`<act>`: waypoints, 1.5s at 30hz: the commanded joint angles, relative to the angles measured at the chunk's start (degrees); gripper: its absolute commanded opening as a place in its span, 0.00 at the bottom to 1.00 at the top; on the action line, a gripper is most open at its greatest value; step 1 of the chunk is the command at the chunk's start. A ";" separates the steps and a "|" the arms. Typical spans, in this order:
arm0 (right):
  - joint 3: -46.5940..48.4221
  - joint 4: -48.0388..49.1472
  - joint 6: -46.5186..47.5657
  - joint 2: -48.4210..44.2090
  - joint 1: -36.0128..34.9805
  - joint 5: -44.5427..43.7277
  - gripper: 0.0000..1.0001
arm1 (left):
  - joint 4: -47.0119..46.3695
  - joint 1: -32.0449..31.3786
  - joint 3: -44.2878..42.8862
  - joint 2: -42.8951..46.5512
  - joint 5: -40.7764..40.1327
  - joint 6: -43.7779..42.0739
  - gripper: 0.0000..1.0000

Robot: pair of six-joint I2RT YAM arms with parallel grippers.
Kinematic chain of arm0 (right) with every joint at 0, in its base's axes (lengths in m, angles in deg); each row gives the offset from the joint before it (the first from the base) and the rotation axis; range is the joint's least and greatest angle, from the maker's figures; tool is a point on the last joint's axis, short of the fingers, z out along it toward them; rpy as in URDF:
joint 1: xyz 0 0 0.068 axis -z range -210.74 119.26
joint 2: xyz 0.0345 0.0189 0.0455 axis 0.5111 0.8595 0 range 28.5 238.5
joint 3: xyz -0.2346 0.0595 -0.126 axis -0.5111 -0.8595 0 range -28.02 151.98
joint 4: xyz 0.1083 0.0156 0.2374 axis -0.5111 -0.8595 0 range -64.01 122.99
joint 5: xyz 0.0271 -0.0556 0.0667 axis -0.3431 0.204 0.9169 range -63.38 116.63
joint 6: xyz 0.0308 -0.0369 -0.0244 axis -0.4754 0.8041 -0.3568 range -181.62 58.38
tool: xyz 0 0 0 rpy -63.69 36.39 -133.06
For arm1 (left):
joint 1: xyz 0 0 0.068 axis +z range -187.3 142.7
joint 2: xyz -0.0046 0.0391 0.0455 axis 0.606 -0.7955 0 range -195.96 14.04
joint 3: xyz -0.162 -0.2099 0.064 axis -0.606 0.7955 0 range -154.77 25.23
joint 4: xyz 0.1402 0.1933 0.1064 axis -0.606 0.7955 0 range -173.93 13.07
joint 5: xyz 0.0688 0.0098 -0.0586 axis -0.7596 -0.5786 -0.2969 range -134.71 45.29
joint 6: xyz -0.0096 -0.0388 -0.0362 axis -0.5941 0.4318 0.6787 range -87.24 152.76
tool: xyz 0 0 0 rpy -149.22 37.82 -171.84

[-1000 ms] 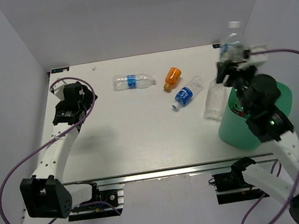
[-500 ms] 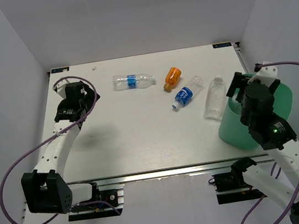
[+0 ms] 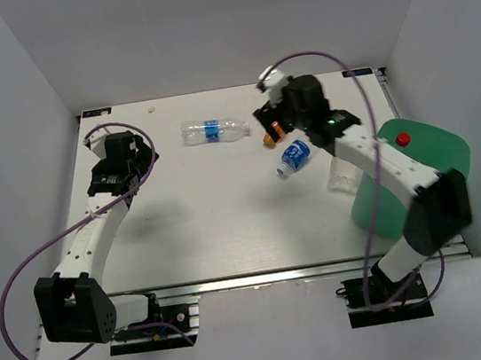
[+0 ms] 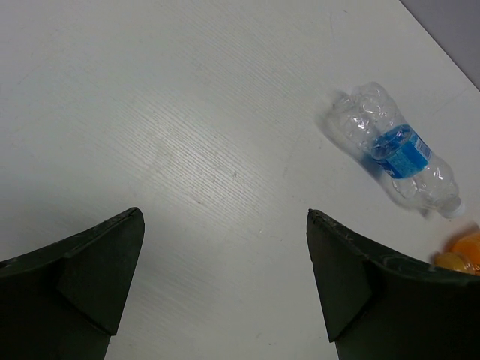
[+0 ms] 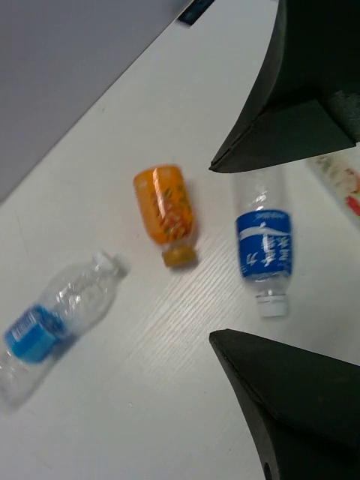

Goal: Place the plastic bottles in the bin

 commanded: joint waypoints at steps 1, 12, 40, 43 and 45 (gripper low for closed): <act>6.00 5.34 13.31 10.84 -2.98 12.36 0.89 | 0.09 0.25 -1.16 1.03 -1.56 -1.40 0.98; 31.41 4.83 28.37 40.32 -3.33 24.17 0.89 | -2.46 0.25 1.03 -0.55 -0.77 -2.28 0.98; 50.32 4.47 21.08 64.77 -2.80 30.25 0.88 | -3.08 0.34 2.44 -2.31 -2.96 -2.37 0.98; 46.38 8.40 18.63 60.39 -2.81 30.32 0.69 | -2.82 0.34 2.27 -1.96 -2.88 -2.02 0.98; 40.86 11.40 17.65 54.88 -2.81 31.46 0.62 | -2.64 0.34 2.09 -1.70 -2.61 -1.93 0.98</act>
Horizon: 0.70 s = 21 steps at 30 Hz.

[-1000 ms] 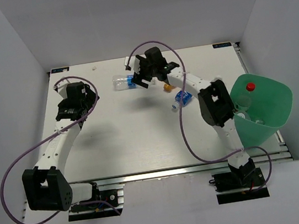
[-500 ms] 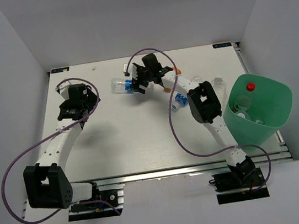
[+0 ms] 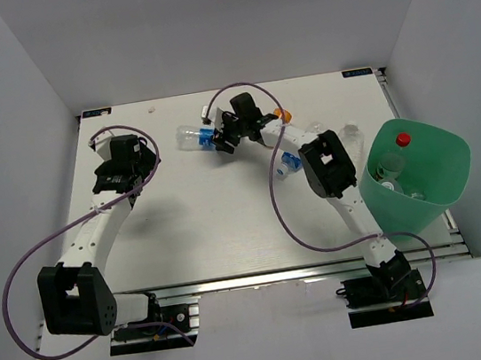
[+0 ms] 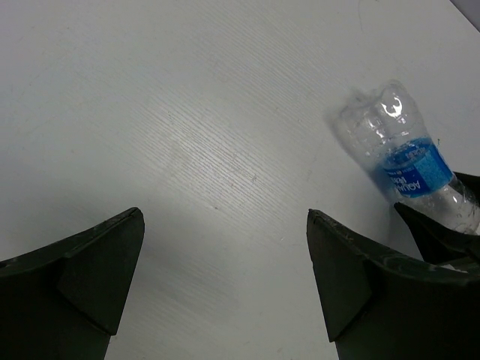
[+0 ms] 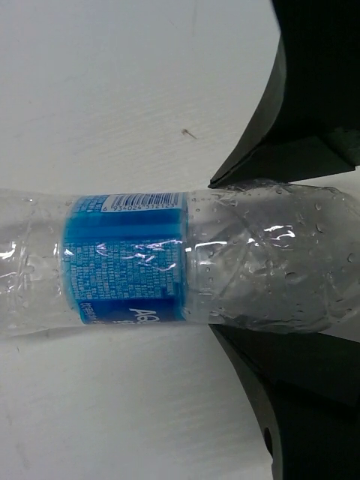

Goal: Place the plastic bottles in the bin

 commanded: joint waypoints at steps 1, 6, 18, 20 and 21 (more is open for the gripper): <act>-6.27 7.54 -3.18 -10.79 -0.14 1.19 0.59 | 0.40 0.29 -0.34 1.01 -0.30 0.37 0.98; -17.57 13.26 -13.28 -27.92 0.12 1.99 0.54 | 1.28 0.38 -0.25 3.56 -0.56 0.28 0.98; -67.69 20.40 -31.21 -90.58 5.82 -46.04 0.54 | -0.92 0.38 2.21 7.61 2.07 -0.78 0.98; -73.51 19.00 -32.79 -100.95 7.67 -51.51 0.48 | -1.44 0.47 2.30 7.26 2.95 -0.95 0.98; -74.74 17.68 -34.02 -103.94 8.90 -57.54 0.47 | -1.71 0.38 2.39 7.00 3.91 -1.04 0.98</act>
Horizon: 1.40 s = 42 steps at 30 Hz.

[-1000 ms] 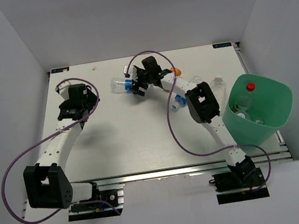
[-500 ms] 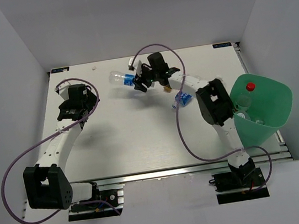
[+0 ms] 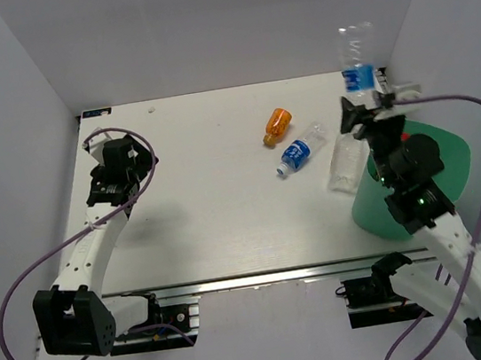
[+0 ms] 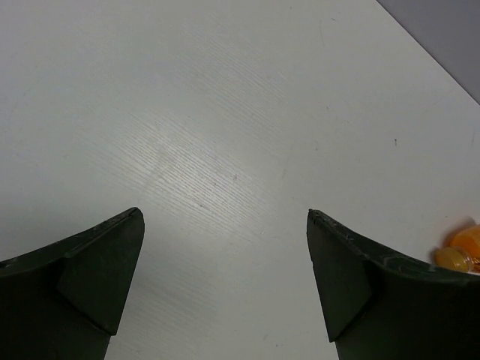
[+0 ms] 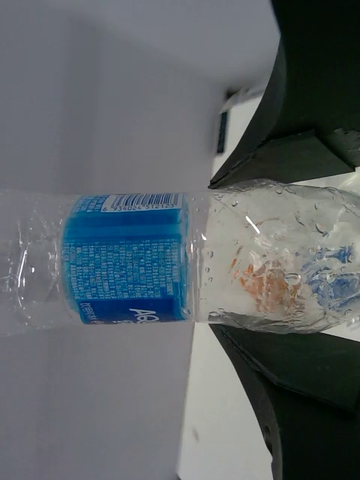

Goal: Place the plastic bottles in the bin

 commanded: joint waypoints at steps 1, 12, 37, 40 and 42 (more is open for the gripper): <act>-5.42 -6.05 -6.77 -7.90 2.33 -20.89 0.47 | -1.56 0.36 0.79 0.00 2.78 -1.02 0.98; -13.78 -16.28 -11.89 -28.14 2.60 -42.35 0.68 | -1.12 0.36 0.97 -0.27 2.61 -1.37 0.98; 14.95 -28.23 -1.77 7.78 0.94 -1.44 0.89 | 0.20 0.36 1.41 -0.09 -0.29 -1.11 0.98; 19.96 -31.82 -3.97 19.29 -5.89 -8.93 0.89 | 0.29 0.36 1.41 -0.18 -0.37 -1.11 0.98; 24.51 -36.74 -9.65 27.96 -7.59 -15.29 0.89 | 0.20 0.36 1.49 -0.35 -0.20 -1.19 0.98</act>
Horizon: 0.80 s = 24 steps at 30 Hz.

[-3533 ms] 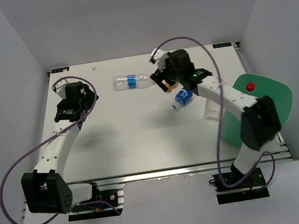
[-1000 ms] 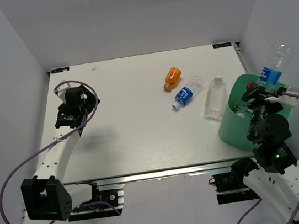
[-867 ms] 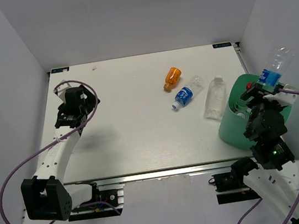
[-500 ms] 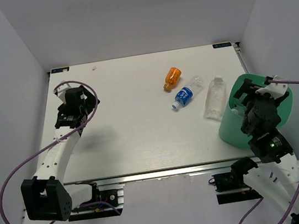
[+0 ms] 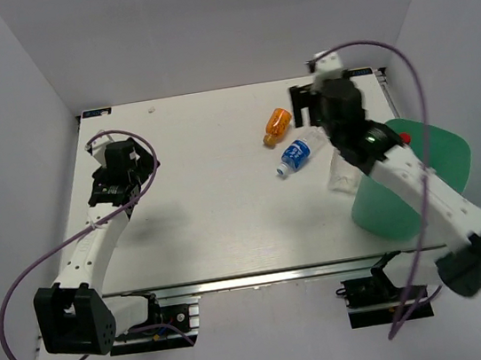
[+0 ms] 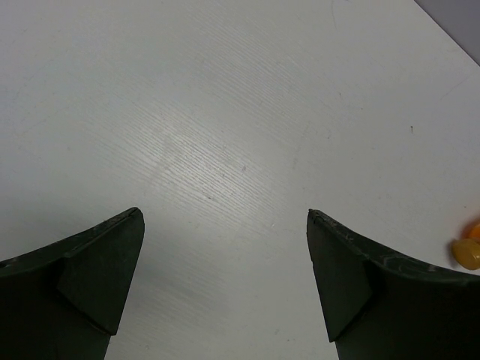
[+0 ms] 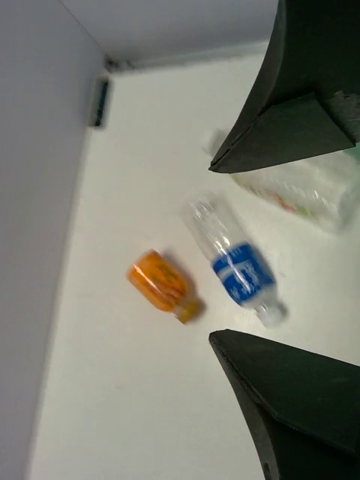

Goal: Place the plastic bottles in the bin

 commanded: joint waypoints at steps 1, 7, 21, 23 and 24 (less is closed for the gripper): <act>5.06 -10.72 -10.94 13.53 -3.46 -4.73 0.89 | 0.26 0.34 0.18 0.13 -0.86 -0.23 0.98; 5.87 -13.82 -35.32 23.58 -3.46 -11.77 0.89 | -1.05 0.34 0.80 -0.49 -0.07 -0.23 0.98; 10.26 -20.49 -66.11 42.57 -2.68 -18.90 0.90 | -2.02 0.34 1.33 -1.02 1.61 -0.32 0.98; 10.96 -20.58 -66.91 44.76 -2.41 -18.29 0.89 | -2.11 0.34 1.59 -0.84 1.61 -0.41 0.98; 11.23 -20.58 -66.91 45.47 -2.15 -18.11 0.89 | -2.11 0.34 1.59 -0.84 1.69 -0.41 0.98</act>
